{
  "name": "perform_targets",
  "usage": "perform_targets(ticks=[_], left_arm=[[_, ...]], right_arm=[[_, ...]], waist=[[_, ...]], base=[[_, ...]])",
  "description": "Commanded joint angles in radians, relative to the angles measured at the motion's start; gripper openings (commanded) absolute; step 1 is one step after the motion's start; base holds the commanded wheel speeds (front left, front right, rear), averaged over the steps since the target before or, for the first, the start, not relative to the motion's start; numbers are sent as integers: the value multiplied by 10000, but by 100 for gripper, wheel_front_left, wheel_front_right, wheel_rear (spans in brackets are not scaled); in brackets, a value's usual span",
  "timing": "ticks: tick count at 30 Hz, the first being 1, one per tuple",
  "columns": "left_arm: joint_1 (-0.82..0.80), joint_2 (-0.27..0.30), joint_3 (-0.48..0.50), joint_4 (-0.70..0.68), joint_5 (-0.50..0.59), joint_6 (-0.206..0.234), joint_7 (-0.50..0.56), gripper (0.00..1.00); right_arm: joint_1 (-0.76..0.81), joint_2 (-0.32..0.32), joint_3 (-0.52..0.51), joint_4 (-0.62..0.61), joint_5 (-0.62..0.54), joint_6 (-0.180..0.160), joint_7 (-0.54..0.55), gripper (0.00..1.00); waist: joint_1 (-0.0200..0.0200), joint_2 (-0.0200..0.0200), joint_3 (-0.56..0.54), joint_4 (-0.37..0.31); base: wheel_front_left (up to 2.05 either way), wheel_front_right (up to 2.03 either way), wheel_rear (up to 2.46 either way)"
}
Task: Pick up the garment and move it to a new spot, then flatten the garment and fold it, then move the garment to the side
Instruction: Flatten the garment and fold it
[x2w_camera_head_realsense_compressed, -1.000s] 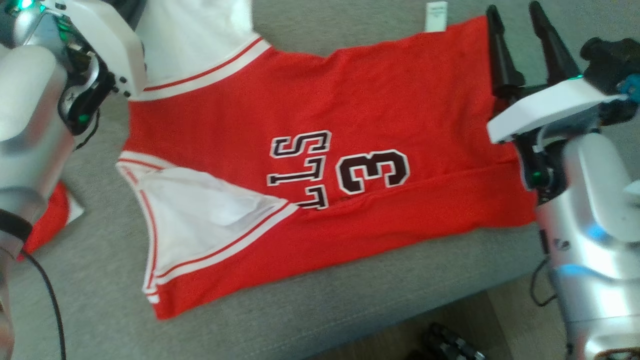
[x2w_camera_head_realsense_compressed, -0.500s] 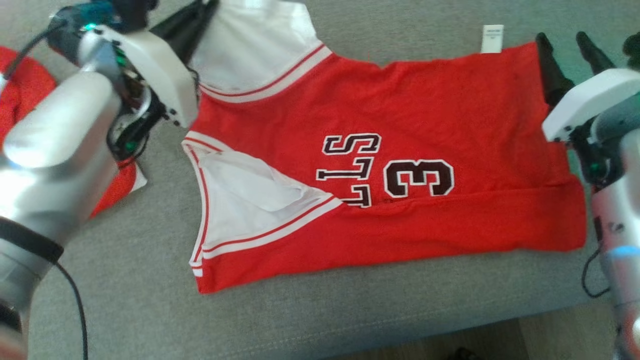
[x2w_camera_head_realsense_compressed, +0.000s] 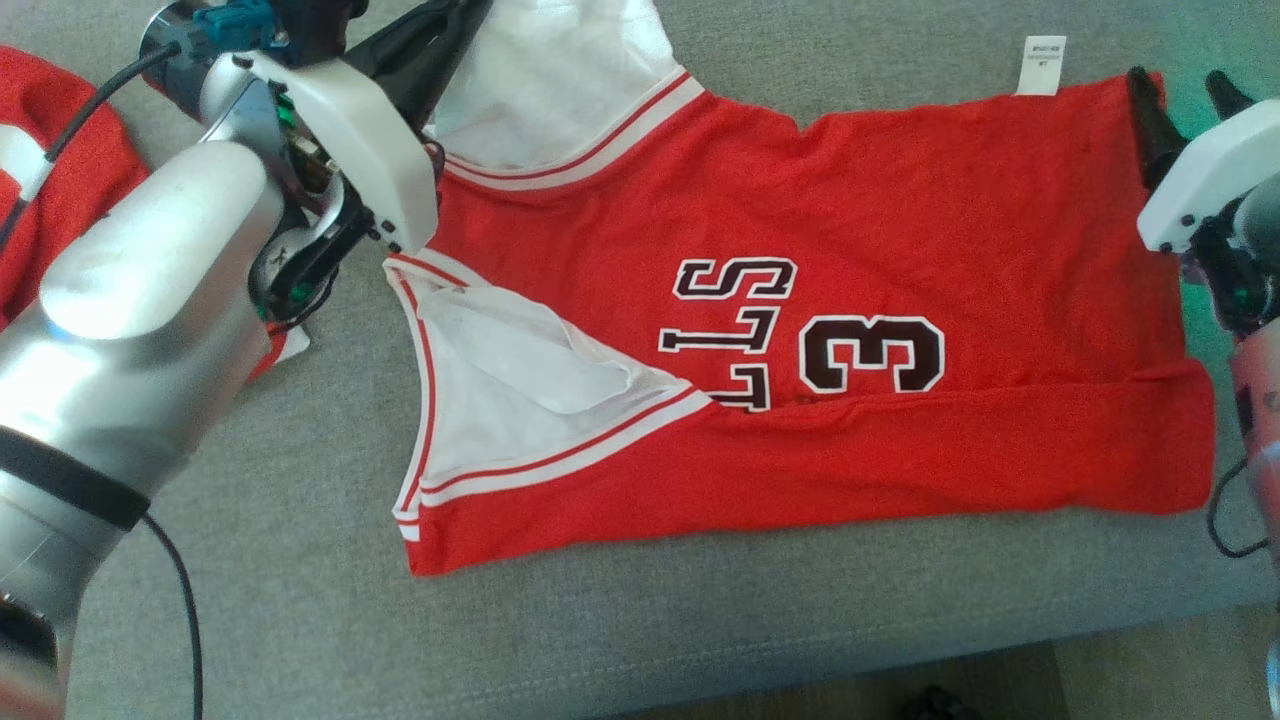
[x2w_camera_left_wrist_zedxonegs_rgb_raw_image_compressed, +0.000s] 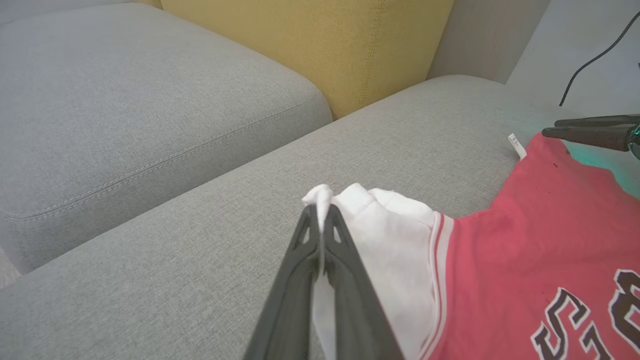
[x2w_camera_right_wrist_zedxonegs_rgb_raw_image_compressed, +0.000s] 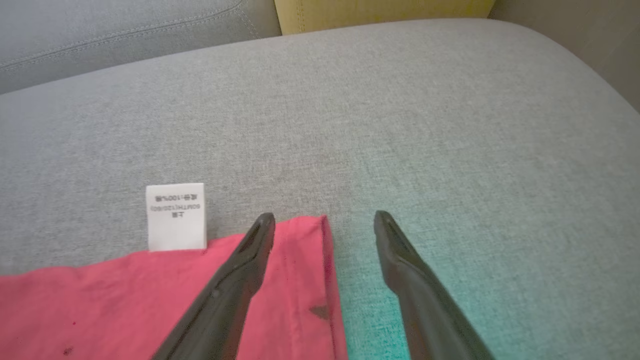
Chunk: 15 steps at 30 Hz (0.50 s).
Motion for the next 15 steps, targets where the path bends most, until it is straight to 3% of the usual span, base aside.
perform_targets(ticks=[1, 8, 10, 11, 12, 15], left_arm=[[-420, 315, 329, -286, 13, 77, -40, 0], [-486, 400, 372, -514, -29, 151, -37, 0], [-491, 423, 383, -529, -38, 164, -38, 0], [-496, 445, 390, -541, -43, 175, -36, 0], [-501, 465, 391, -552, -46, 185, -30, 0], [-514, 514, 393, -572, -54, 212, -14, 0]], right_arm=[[-258, -168, 142, -106, -30, 19, -104, 100], [-571, -214, 388, 587, -129, 19, -204, 100], [-599, -169, 412, 695, -71, 19, -131, 96], [-625, -157, 455, 791, -53, 19, -60, 38], [-657, -165, 517, 856, -59, 19, -32, 0], [-753, -219, 588, 995, -39, 19, -145, 0]], waist=[[0, 0, 36, 16], [0, 0, 173, 59], [0, 0, 185, 54], [0, 0, 197, 50], [0, 0, 208, 48], [0, 0, 233, 35]], base=[[0, 0, 0], [0, 0, 0], [0, 0, 0], [0, 0, 0], [0, 0, 0], [0, 0, 0]])
